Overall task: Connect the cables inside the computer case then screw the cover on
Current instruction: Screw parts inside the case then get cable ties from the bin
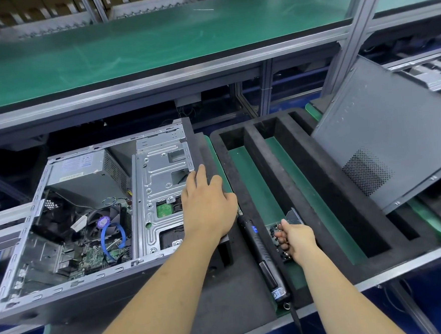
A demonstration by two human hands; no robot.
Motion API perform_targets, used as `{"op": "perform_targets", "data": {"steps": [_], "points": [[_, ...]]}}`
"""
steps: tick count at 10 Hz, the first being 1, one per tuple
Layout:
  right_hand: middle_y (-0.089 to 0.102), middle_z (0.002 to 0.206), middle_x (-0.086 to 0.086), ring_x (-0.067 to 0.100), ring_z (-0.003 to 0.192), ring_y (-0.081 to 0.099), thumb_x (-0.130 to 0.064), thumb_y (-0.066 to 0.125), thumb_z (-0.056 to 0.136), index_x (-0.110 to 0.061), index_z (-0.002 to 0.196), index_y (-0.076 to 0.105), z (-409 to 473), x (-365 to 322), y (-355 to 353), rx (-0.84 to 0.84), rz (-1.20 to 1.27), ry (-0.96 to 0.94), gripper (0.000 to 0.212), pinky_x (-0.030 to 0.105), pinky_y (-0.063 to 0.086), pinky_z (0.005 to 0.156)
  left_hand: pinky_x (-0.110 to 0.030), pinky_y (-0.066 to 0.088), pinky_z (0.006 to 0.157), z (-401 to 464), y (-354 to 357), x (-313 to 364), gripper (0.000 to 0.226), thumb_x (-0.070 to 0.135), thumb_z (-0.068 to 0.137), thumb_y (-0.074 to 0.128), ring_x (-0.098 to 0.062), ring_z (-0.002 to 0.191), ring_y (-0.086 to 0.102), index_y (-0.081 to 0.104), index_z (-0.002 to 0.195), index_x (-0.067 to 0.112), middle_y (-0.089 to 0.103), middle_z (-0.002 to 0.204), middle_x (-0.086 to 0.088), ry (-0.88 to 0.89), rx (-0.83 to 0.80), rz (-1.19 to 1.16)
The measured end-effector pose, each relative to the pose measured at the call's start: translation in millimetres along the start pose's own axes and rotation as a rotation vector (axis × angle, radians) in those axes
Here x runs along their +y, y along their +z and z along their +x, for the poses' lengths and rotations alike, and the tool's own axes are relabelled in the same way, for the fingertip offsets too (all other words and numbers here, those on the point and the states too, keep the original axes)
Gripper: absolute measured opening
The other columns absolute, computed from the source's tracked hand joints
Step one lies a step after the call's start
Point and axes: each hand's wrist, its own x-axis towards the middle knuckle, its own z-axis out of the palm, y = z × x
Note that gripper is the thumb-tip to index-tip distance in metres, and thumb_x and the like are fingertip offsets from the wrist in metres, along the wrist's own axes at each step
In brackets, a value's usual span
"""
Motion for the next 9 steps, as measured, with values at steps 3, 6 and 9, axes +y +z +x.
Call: {"op": "perform_targets", "data": {"steps": [3, 6, 9], "points": [[0.062, 0.097, 0.023, 0.031, 0.082, 0.062, -0.016, 0.039, 0.106, 0.008, 0.103, 0.058, -14.7, -4.8, 2.9, -0.215, 0.569, 0.145, 0.031, 0.034, 0.05, 0.067, -0.046, 0.023, 0.117, -0.3, -0.2, -0.5, 0.034, 0.03, 0.092, 0.043, -0.026, 0.149, 0.009, 0.057, 0.121, 0.02, 0.018, 0.163, -0.006, 0.001, -0.001, 0.004], [0.061, 0.119, 0.033, 0.046, 0.11, 0.063, -0.016, 0.034, 0.103, 0.01, 0.123, 0.052, -19.7, -4.7, -5.9, -0.353, 0.729, 0.154, 0.037, 0.049, 0.054, 0.087, -0.046, 0.022, 0.118, -0.3, 0.0, -0.5, 0.034, 0.031, 0.092, 0.043, -0.026, 0.149, 0.009, 0.057, 0.122, 0.02, 0.019, 0.163, -0.006, 0.003, 0.006, 0.01], [0.06, 0.116, 0.032, 0.04, 0.106, 0.066, 0.013, 0.03, 0.1, 0.008, 0.128, 0.047, -19.9, -1.0, -4.8, -0.329, 0.617, 0.096, 0.033, 0.038, 0.064, 0.067, -0.047, 0.022, 0.118, -0.5, -0.3, -0.1, 0.035, 0.031, 0.092, 0.042, -0.026, 0.149, 0.009, 0.057, 0.122, 0.02, 0.018, 0.163, -0.006, -0.002, 0.002, 0.007]]}}
